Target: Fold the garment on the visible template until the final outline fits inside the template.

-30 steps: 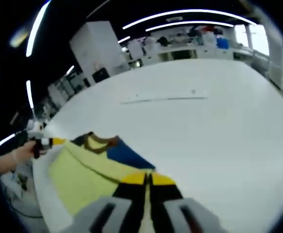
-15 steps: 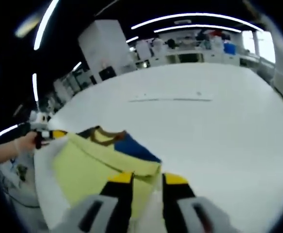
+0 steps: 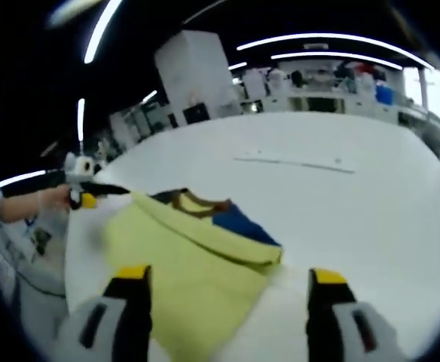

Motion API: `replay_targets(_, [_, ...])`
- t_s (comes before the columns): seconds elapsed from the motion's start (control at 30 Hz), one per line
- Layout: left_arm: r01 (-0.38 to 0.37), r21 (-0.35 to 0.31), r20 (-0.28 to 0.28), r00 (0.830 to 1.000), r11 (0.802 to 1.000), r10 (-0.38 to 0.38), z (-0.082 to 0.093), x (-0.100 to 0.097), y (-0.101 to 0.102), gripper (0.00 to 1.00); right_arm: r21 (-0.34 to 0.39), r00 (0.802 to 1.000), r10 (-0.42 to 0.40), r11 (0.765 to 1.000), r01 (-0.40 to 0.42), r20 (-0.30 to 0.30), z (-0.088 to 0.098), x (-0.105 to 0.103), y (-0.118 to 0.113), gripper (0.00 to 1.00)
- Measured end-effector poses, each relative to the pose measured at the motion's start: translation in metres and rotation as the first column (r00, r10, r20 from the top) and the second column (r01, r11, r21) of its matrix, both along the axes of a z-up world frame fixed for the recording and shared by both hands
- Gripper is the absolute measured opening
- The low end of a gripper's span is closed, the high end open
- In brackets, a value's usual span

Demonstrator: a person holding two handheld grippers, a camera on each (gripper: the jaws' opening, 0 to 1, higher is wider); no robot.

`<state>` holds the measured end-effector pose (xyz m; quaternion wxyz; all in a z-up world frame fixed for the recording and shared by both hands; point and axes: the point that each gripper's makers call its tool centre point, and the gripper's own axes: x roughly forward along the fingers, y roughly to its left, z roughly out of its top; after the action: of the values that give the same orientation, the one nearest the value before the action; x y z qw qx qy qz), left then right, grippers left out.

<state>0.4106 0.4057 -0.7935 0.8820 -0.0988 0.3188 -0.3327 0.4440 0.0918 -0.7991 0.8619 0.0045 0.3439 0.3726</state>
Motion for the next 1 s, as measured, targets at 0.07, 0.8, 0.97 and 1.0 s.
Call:
replay_targets(0.07, [0.038, -0.009, 0.018, 0.999, 0.999, -0.037, 0.004, -0.005, -0.005, 0.99, -0.004, 1.0, 0.021, 1.0, -0.02, 0.007, 0.0, -0.004, 0.004, 0.9])
replay_targets(0.8, [0.14, -0.041, -0.039, 0.989, 0.989, -0.141, -0.016, -0.014, -0.038, 0.92, 0.059, 0.996, 0.079, 0.995, -0.076, -0.039, -0.009, -0.024, 0.034, 0.82])
replay_targets(0.97, [0.141, -0.045, -0.044, 0.989, 0.989, -0.143, -0.017, -0.009, -0.041, 0.92, 0.063, 0.996, 0.074, 0.996, -0.07, -0.052, -0.019, -0.016, 0.036, 0.81])
replay_targets(1.0, [0.143, -0.046, -0.045, 0.988, 0.989, -0.145, -0.017, -0.007, -0.042, 0.92, 0.065, 0.996, 0.069, 0.996, -0.066, -0.056, -0.02, -0.015, 0.036, 0.8])
